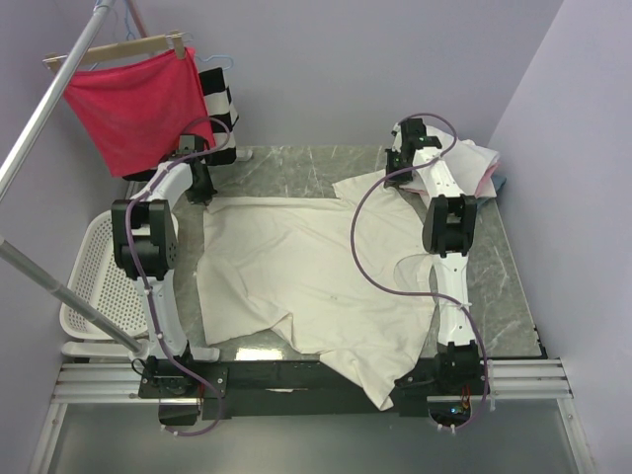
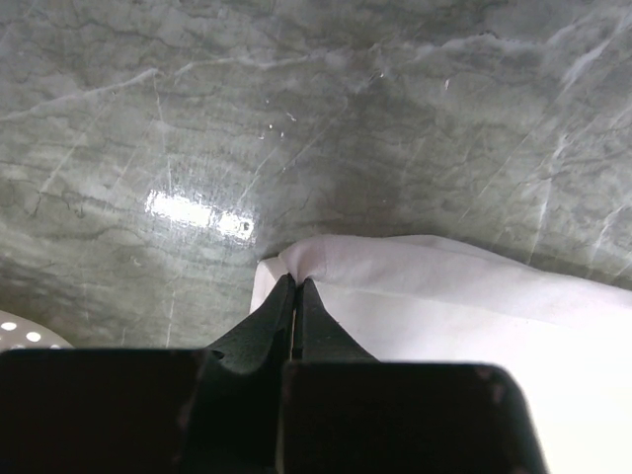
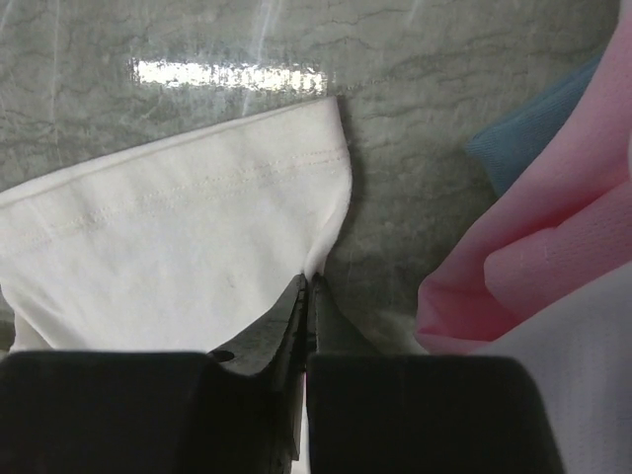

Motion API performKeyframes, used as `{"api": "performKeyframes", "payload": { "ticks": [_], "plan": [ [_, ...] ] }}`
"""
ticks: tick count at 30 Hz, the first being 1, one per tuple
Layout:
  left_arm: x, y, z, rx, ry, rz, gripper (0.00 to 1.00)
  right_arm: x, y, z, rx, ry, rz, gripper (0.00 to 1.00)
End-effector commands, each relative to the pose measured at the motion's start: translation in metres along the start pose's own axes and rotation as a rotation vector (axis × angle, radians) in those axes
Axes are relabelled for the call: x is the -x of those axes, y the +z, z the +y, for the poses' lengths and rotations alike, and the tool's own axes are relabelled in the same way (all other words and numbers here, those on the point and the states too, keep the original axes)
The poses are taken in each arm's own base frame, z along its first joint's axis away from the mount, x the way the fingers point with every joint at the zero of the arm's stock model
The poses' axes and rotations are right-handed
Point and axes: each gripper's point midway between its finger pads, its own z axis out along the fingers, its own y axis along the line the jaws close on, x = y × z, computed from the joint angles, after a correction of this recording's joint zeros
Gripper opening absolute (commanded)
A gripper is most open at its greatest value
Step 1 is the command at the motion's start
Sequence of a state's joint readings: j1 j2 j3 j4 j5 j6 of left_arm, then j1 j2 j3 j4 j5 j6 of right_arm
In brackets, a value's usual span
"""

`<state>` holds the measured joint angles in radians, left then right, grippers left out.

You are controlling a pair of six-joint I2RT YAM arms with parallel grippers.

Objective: Fold and stack the t-shirts
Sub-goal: Fold the tshirt

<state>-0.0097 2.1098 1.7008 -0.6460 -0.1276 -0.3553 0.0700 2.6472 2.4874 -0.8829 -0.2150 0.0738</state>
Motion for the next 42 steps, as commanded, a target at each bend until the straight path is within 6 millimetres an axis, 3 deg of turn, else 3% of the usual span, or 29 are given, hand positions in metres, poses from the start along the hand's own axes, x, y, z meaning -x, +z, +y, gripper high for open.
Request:
{"api": "performKeyframes", "payload": {
  "ticks": [1, 4, 5, 6, 12, 14, 15, 20, 26, 30, 31, 33, 35, 36, 42],
  "plan": [
    [0.013, -0.001, -0.004, -0.026, 0.01, -0.022, 0.01, 0.006, -0.002, -0.009, -0.017, 0.023, -0.02, 0.0],
    [0.016, -0.004, -0.007, -0.036, 0.005, -0.033, 0.02, 0.024, -0.016, -0.008, -0.023, 0.032, -0.089, 0.0],
    [0.019, -0.004, -0.007, -0.042, 0.003, -0.043, 0.02, 0.037, -0.033, -0.006, -0.014, 0.04, -0.133, 0.0],
    [0.021, -0.005, -0.009, -0.048, 0.002, -0.048, 0.01, 0.045, -0.035, -0.003, 0.015, 0.05, -0.177, 0.0],
    [0.057, -0.017, -0.017, -0.069, 0.008, -0.121, 0.01, 0.109, -0.106, 0.018, 0.131, 0.119, -0.401, 0.0],
    [0.07, -0.02, -0.021, -0.078, 0.011, -0.15, 0.01, 0.12, -0.12, 0.02, 0.152, 0.12, -0.435, 0.0],
    [0.078, -0.019, -0.011, -0.071, -0.007, -0.161, 0.01, 0.126, -0.125, 0.023, 0.162, 0.122, -0.456, 0.0],
    [0.087, -0.018, -0.01, -0.074, -0.009, -0.166, 0.01, 0.133, -0.141, 0.019, 0.227, 0.128, -0.484, 0.0],
    [0.084, -0.032, -0.011, -0.101, -0.025, -0.193, 0.01, 0.119, -0.154, 0.038, 0.335, 0.108, -0.45, 0.0],
    [0.072, -0.048, -0.016, -0.158, -0.052, -0.188, 0.01, 0.088, -0.159, 0.047, 0.376, 0.123, -0.369, 0.0],
    [0.064, -0.054, -0.014, -0.165, -0.056, -0.188, 0.01, 0.081, -0.161, 0.051, 0.395, 0.126, -0.354, 0.0],
    [0.066, -0.073, -0.018, -0.2, -0.07, -0.222, 0.01, 0.06, -0.167, 0.054, 0.394, 0.138, -0.326, 0.0],
    [0.054, -0.077, -0.017, -0.214, -0.072, -0.208, 0.01, 0.043, -0.177, 0.055, 0.382, 0.139, -0.317, 0.0],
    [0.055, -0.087, -0.016, -0.22, -0.076, -0.223, 0.01, 0.039, -0.182, 0.055, 0.375, 0.131, -0.323, 0.0],
    [0.029, -0.099, -0.007, -0.211, -0.081, -0.194, 0.01, 0.008, -0.209, 0.055, 0.332, 0.138, -0.329, 0.0]
  ]
}}
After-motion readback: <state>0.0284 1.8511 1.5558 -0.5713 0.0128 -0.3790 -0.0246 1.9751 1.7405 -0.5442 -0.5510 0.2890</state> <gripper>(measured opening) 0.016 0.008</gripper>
